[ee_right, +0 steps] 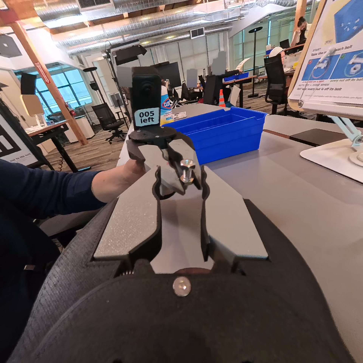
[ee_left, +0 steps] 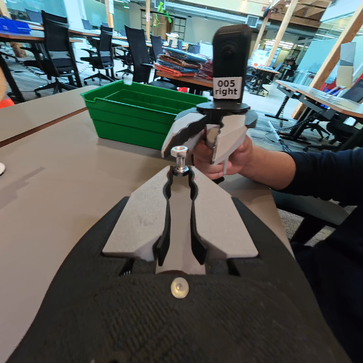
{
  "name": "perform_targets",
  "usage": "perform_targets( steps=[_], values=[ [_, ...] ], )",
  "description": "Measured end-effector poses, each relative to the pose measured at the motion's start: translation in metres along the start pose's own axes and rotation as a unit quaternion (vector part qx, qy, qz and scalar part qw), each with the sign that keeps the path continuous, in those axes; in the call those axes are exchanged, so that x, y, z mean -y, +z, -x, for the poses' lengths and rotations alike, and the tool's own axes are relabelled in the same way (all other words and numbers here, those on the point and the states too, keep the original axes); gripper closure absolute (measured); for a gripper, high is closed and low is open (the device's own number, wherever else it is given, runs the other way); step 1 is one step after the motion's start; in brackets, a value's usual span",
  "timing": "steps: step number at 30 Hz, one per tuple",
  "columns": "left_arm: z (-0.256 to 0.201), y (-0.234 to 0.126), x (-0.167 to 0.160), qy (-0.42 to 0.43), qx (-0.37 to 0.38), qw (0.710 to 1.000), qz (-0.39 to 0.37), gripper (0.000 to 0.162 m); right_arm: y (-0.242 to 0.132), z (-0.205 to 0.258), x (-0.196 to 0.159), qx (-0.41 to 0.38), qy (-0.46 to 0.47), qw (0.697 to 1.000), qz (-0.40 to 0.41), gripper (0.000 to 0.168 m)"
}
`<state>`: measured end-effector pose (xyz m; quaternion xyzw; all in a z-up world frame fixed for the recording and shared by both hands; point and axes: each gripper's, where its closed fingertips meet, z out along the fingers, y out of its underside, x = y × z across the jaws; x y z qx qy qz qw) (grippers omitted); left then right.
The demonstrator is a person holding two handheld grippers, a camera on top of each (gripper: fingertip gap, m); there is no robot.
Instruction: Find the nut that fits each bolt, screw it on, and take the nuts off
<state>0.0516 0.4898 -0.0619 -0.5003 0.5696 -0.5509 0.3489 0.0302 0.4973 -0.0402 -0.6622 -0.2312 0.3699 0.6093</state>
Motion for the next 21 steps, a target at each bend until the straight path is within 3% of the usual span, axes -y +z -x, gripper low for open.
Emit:
perform_targets(
  steps=[8, 15, 21],
  values=[
    [0.004, 0.001, -0.004, -0.003, 0.012, 1.000, 0.009, 0.149, 0.002, 0.000, -0.001, -0.003, 0.000, 1.000, 0.001, 0.133],
    [-0.012, 0.011, -0.009, 0.006, -0.012, 1.000, 0.022, 0.149, 0.006, 0.001, -0.007, 0.003, 0.010, 1.000, 0.006, 0.154],
    [-0.023, 0.009, -0.004, -0.018, -0.061, 0.998, 0.003, 0.149, 0.004, 0.010, 0.000, 0.039, 0.029, 0.999, -0.010, 0.155]
  ],
)
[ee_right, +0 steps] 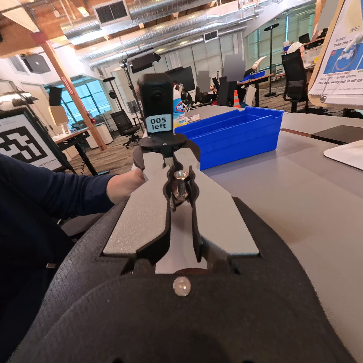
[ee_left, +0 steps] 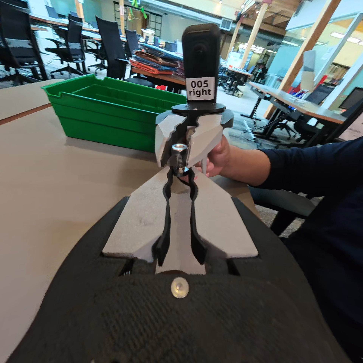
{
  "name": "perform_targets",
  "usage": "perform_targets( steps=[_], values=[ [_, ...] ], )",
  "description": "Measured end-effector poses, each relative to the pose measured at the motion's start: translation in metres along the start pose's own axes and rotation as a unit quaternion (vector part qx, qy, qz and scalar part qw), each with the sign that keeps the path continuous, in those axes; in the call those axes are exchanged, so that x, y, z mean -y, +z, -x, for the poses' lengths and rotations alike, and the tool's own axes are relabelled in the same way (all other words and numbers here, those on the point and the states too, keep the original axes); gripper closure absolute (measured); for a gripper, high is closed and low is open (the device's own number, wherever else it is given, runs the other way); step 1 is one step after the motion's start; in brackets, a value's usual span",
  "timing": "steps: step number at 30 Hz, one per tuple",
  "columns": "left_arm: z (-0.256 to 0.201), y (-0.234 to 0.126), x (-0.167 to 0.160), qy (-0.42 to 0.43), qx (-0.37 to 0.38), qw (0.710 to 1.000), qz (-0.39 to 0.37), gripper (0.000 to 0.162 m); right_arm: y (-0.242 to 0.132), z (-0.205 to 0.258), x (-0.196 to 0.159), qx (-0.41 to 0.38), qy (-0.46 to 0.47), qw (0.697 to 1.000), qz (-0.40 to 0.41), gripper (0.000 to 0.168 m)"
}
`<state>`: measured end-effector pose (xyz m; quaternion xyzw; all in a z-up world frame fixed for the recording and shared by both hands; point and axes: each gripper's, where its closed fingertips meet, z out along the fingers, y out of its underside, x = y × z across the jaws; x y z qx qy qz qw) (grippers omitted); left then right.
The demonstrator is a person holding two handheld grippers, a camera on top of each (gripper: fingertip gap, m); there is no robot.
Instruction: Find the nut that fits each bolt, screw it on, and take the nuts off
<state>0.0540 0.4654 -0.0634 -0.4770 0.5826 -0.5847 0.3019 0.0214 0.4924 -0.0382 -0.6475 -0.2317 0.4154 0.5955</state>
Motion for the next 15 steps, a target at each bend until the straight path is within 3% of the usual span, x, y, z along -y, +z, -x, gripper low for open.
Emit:
perform_targets(
  steps=[3, 9, 15],
  values=[
    [0.002, 0.000, -0.002, -0.003, 0.002, 1.000, 0.002, 0.149, -0.004, 0.003, 0.008, 0.016, 0.014, 1.000, -0.021, 0.155],
    [0.018, -0.005, -0.005, 0.031, 0.056, 0.998, 0.018, 0.149, -0.023, -0.007, 0.027, -0.039, -0.032, 0.998, -0.047, 0.155],
    [0.031, -0.005, -0.015, 0.006, 0.074, 0.997, 0.033, 0.149, -0.061, -0.010, 0.072, -0.185, -0.144, 0.971, -0.046, 0.155]
  ],
)
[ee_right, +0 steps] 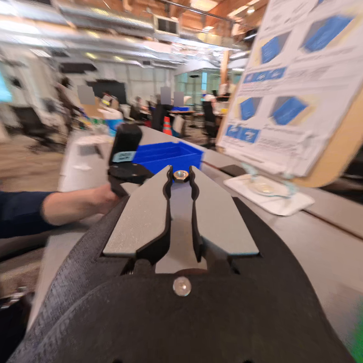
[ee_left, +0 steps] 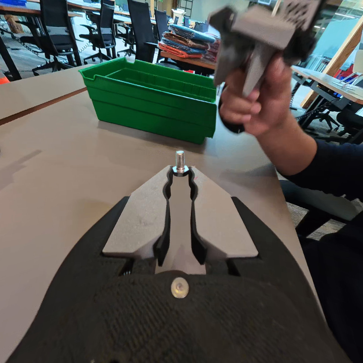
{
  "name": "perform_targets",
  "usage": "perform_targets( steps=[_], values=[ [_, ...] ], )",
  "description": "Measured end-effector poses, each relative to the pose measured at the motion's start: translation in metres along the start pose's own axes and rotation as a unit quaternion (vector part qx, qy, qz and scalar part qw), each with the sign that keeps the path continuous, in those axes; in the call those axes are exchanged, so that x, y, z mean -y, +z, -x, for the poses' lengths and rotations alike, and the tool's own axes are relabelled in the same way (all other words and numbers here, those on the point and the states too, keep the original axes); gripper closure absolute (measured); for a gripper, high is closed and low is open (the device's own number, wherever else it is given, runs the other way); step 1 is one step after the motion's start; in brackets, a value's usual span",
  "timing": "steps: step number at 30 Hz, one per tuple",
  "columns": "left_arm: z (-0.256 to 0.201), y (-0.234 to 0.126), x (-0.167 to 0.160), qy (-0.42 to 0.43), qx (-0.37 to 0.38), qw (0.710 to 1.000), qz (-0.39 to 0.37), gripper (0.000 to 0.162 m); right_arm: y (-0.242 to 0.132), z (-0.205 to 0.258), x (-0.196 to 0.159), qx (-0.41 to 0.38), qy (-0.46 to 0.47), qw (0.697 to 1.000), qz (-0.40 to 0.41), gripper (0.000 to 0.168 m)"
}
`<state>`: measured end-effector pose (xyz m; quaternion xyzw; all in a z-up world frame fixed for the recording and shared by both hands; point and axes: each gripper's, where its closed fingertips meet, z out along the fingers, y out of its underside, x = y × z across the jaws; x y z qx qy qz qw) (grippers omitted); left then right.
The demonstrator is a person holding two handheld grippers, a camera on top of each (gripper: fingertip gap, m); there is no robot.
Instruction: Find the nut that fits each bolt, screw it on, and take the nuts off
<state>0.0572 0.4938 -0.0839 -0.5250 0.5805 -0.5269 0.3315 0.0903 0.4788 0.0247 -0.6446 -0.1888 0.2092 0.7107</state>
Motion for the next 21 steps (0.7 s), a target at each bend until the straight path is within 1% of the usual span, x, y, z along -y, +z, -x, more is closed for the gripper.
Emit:
perform_targets(
  steps=[1, 3, 5, 6, 7, 10, 12, 14, 18, 20, 21],
  values=[
    [0.000, 0.000, 0.000, -0.001, 0.000, 1.000, 0.001, 0.149, -0.013, -0.012, 0.011, -0.048, -0.040, 0.998, 0.017, 0.155],
    [-0.001, 0.000, 0.000, 0.004, 0.002, 1.000, 0.003, 0.149, -0.047, -0.043, 0.026, -0.141, -0.096, 0.983, 0.061, 0.155],
    [-0.005, -0.001, 0.002, 0.014, 0.002, 1.000, 0.005, 0.149, -0.085, -0.080, 0.028, -0.213, -0.107, 0.966, 0.100, 0.155],
    [-0.006, 0.000, 0.002, 0.017, 0.002, 1.000, 0.005, 0.149, -0.104, -0.099, 0.022, -0.241, -0.098, 0.959, 0.116, 0.155],
    [-0.008, 0.000, 0.003, 0.020, 0.001, 1.000, 0.005, 0.149, -0.120, -0.119, 0.007, -0.263, -0.077, 0.951, 0.144, 0.155],
    [-0.011, 0.002, 0.001, 0.027, 0.000, 1.000, 0.009, 0.149, -0.159, -0.178, -0.060, -0.313, 0.014, 0.916, 0.250, 0.155],
    [-0.010, 0.005, -0.003, 0.035, 0.004, 0.999, 0.016, 0.149, -0.168, -0.205, -0.100, -0.321, 0.062, 0.894, 0.307, 0.155],
    [-0.011, 0.008, -0.007, 0.043, 0.002, 0.999, 0.025, 0.149, -0.166, -0.227, -0.125, -0.322, 0.083, 0.879, 0.342, 0.155],
    [-0.019, 0.015, -0.011, 0.046, -0.013, 0.998, 0.030, 0.149, -0.158, -0.263, -0.154, -0.332, 0.090, 0.851, 0.396, 0.155],
    [-0.021, 0.016, -0.014, 0.051, -0.015, 0.998, 0.037, 0.149, -0.158, -0.268, -0.164, -0.329, 0.101, 0.840, 0.420, 0.154],
    [-0.022, 0.016, -0.015, 0.052, -0.017, 0.998, 0.039, 0.149, -0.158, -0.269, -0.164, -0.330, 0.101, 0.837, 0.424, 0.151]
  ],
)
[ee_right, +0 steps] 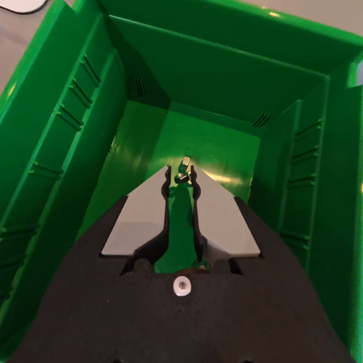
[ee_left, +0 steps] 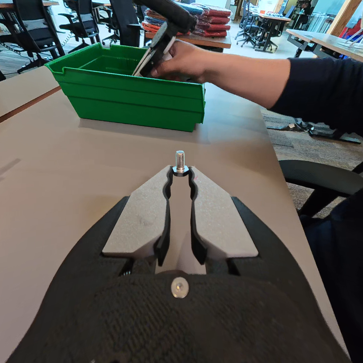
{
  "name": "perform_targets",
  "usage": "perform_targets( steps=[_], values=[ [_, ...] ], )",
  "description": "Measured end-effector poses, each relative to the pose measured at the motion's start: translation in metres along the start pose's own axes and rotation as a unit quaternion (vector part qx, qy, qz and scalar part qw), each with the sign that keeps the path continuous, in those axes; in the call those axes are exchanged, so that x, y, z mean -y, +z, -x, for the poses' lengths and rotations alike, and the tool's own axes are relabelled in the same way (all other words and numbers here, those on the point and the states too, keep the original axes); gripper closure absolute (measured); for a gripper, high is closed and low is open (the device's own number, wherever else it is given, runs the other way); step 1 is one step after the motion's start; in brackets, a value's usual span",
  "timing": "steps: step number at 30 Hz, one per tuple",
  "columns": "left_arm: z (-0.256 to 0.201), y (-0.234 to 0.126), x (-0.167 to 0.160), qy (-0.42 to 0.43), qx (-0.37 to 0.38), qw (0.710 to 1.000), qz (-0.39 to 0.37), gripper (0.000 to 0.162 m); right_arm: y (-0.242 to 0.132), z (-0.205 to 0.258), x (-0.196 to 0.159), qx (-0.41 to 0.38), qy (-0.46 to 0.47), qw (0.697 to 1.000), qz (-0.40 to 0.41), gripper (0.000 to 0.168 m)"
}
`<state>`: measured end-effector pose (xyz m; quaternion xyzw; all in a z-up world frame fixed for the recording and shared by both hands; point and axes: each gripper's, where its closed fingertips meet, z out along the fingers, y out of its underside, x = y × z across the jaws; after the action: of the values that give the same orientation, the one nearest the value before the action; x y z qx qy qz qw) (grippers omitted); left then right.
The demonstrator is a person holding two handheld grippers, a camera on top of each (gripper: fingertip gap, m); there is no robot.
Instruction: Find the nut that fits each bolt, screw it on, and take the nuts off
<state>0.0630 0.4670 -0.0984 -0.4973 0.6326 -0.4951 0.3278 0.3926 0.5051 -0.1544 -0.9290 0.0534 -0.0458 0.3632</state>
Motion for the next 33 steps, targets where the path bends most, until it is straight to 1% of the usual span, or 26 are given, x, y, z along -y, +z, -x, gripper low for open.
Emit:
perform_targets(
  steps=[2, 5, 7, 8, 10, 12, 13, 15, 16, 17, 20, 21, 22, 23, 24, 29, 33],
  values=[
    [0.000, 0.000, -0.001, -0.006, -0.002, 1.000, 0.004, 0.149, -0.010, 0.001, 0.006, -0.008, -0.007, 1.000, -0.016, 0.146],
    [0.000, 0.001, -0.002, -0.020, -0.004, 1.000, 0.008, 0.149, -0.037, 0.013, 0.021, -0.003, -0.020, 0.998, -0.057, 0.139],
    [-0.002, 0.002, -0.002, -0.020, -0.006, 1.000, 0.007, 0.149, -0.058, 0.028, 0.030, 0.006, -0.029, 0.997, -0.078, 0.138],
    [-0.002, 0.003, -0.002, -0.017, -0.003, 1.000, 0.010, 0.149, -0.072, 0.047, 0.038, 0.028, -0.032, 0.994, -0.103, 0.138],
    [-0.001, 0.003, -0.003, -0.010, 0.004, 1.000, 0.012, 0.149, -0.109, 0.106, 0.056, 0.104, -0.053, 0.978, -0.171, 0.146],
    [-0.001, 0.003, -0.001, -0.007, 0.007, 1.000, 0.008, 0.149, -0.137, 0.178, 0.056, 0.187, -0.098, 0.956, -0.202, 0.148],
    [-0.001, 0.002, 0.000, -0.008, 0.007, 1.000, 0.005, 0.149, -0.143, 0.212, 0.049, 0.225, -0.109, 0.948, -0.198, 0.147],
    [-0.001, 0.002, 0.003, -0.006, 0.008, 1.000, -0.001, 0.149, -0.147, 0.273, 0.033, 0.319, -0.091, 0.928, -0.172, 0.135],
    [-0.001, 0.002, 0.003, -0.005, 0.010, 1.000, -0.002, 0.149, -0.147, 0.296, 0.027, 0.359, -0.076, 0.916, -0.162, 0.137],
    [-0.001, 0.002, 0.003, -0.005, 0.011, 1.000, -0.002, 0.149, -0.142, 0.310, 0.022, 0.375, -0.066, 0.911, -0.156, 0.139],
    [0.000, 0.001, 0.003, -0.004, 0.015, 1.000, -0.005, 0.149, -0.115, 0.324, 0.013, 0.357, -0.070, 0.921, -0.140, 0.142],
    [0.000, 0.001, 0.003, -0.003, 0.017, 1.000, -0.004, 0.149, -0.112, 0.331, 0.010, 0.369, -0.065, 0.917, -0.133, 0.143],
    [0.004, 0.000, 0.000, 0.000, 0.028, 1.000, 0.005, 0.149, -0.113, 0.336, 0.011, 0.390, -0.054, 0.909, -0.134, 0.155],
    [0.004, 0.001, -0.001, 0.005, 0.027, 1.000, 0.007, 0.149, -0.113, 0.337, 0.013, 0.399, -0.043, 0.906, -0.138, 0.157],
    [0.002, 0.001, -0.001, 0.004, 0.024, 1.000, 0.007, 0.149, -0.111, 0.336, 0.014, 0.397, -0.041, 0.906, -0.143, 0.163],
    [0.002, 0.005, -0.006, 0.010, 0.035, 0.999, 0.024, 0.149, -0.108, 0.334, 0.009, 0.402, -0.044, 0.903, -0.142, 0.163],
    [0.000, 0.008, -0.005, -0.001, 0.030, 0.999, 0.019, 0.149, -0.111, 0.325, 0.007, 0.390, -0.039, 0.908, -0.148, 0.164]
  ],
)
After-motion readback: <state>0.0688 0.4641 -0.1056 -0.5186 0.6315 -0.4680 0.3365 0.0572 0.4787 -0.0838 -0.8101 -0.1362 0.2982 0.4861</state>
